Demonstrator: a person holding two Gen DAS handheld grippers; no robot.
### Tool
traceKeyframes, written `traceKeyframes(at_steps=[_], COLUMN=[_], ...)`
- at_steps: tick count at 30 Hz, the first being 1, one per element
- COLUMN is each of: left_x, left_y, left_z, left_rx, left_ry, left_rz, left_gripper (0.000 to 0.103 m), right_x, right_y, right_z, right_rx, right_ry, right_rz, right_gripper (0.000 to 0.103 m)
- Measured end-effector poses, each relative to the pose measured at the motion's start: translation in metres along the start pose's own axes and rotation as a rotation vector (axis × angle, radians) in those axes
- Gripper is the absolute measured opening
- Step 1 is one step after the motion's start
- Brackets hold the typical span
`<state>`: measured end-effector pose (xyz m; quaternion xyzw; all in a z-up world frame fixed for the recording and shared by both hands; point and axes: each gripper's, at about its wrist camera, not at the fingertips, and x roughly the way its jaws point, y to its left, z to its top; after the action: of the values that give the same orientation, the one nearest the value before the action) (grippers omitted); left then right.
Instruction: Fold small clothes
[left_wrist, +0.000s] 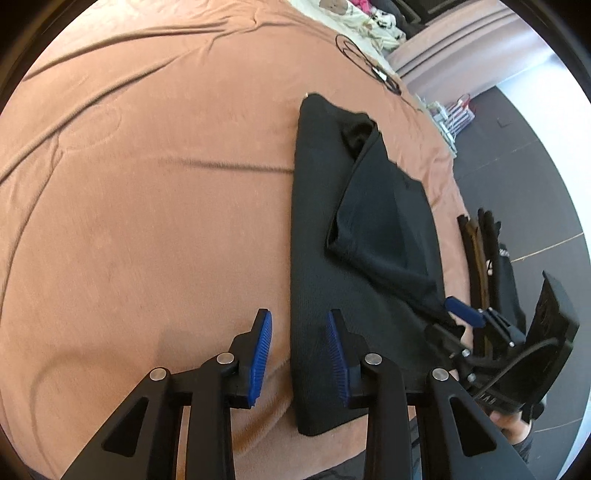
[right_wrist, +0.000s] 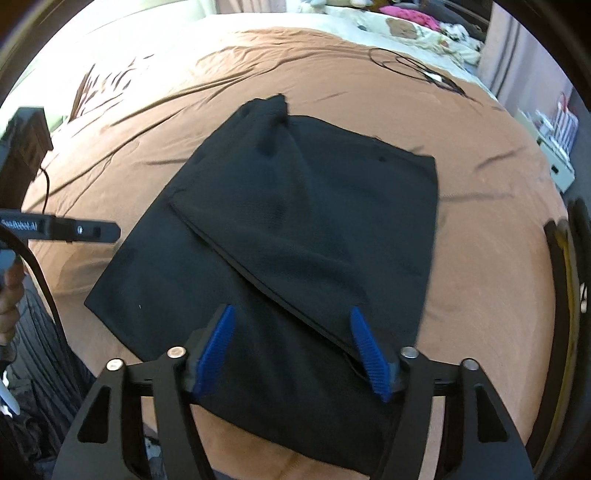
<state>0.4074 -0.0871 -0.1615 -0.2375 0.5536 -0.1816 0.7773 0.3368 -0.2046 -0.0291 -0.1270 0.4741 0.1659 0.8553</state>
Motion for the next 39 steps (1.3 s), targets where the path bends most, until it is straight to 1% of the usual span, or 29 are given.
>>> traceKeyframes(at_steps=[4, 7, 9, 10, 11, 14, 17, 19, 22, 23, 25, 27, 28, 29, 31, 34, 39], left_x=[-0.003, -0.006, -0.008, -0.009, -0.01, -0.015, -0.023, -0.028, -0.034, -0.035, -0.037, -0.038, -0.039, -0.039, -0.038, -0.037, -0.034], left_y=[0.01, 0.016, 0.022, 0.024, 0.027, 0.036, 0.047, 0.054, 0.062, 0.064, 0.069, 0.073, 0.074, 0.075, 0.074, 0.07, 0.063], left_z=[0.008, 0.011, 0.013, 0.014, 0.016, 0.019, 0.023, 0.025, 0.029, 0.029, 0.031, 0.033, 0.033, 0.034, 0.036, 0.037, 0.041], left_rx=[-0.025, -0.032, -0.043, -0.048, -0.056, -0.07, -0.089, -0.096, -0.106, -0.11, -0.117, -0.125, -0.127, -0.128, -0.127, -0.122, -0.112], left_ry=[-0.01, -0.018, -0.02, -0.021, -0.022, -0.029, -0.046, -0.054, -0.066, -0.067, -0.069, -0.072, -0.071, -0.071, -0.07, -0.07, -0.067], left_rz=[-0.026, -0.043, -0.059, -0.062, -0.068, -0.079, -0.085, -0.09, -0.096, -0.095, -0.096, -0.098, -0.099, -0.101, -0.106, -0.108, -0.109], left_gripper=[0.033, 0.033, 0.032, 0.028, 0.027, 0.024, 0.023, 0.02, 0.02, 0.02, 0.02, 0.02, 0.02, 0.02, 0.02, 0.02, 0.02], right_x=[0.001, 0.002, 0.004, 0.009, 0.011, 0.022, 0.029, 0.034, 0.04, 0.044, 0.051, 0.061, 0.064, 0.066, 0.062, 0.05, 0.025], right_y=[0.021, 0.034, 0.04, 0.043, 0.045, 0.055, 0.064, 0.072, 0.079, 0.081, 0.085, 0.088, 0.09, 0.091, 0.089, 0.082, 0.052], right_z=[0.012, 0.022, 0.025, 0.028, 0.03, 0.039, 0.047, 0.052, 0.057, 0.058, 0.061, 0.063, 0.064, 0.065, 0.067, 0.071, 0.082], right_rx=[-0.066, -0.11, -0.127, -0.135, -0.142, -0.166, -0.183, -0.199, -0.213, -0.215, -0.215, -0.226, -0.227, -0.225, -0.211, -0.186, -0.12], right_ry=[-0.024, -0.044, -0.042, -0.032, -0.027, -0.015, -0.014, -0.013, -0.008, -0.003, 0.009, 0.029, 0.035, 0.037, 0.021, -0.012, -0.071], right_rz=[-0.011, 0.003, 0.019, 0.03, 0.033, 0.045, 0.067, 0.077, 0.079, 0.08, 0.078, 0.053, 0.047, 0.043, 0.051, 0.055, 0.037], right_gripper=[0.065, 0.064, 0.054, 0.047, 0.044, 0.039, 0.039, 0.039, 0.038, 0.033, 0.027, 0.019, 0.012, 0.007, 0.004, 0.003, 0.003])
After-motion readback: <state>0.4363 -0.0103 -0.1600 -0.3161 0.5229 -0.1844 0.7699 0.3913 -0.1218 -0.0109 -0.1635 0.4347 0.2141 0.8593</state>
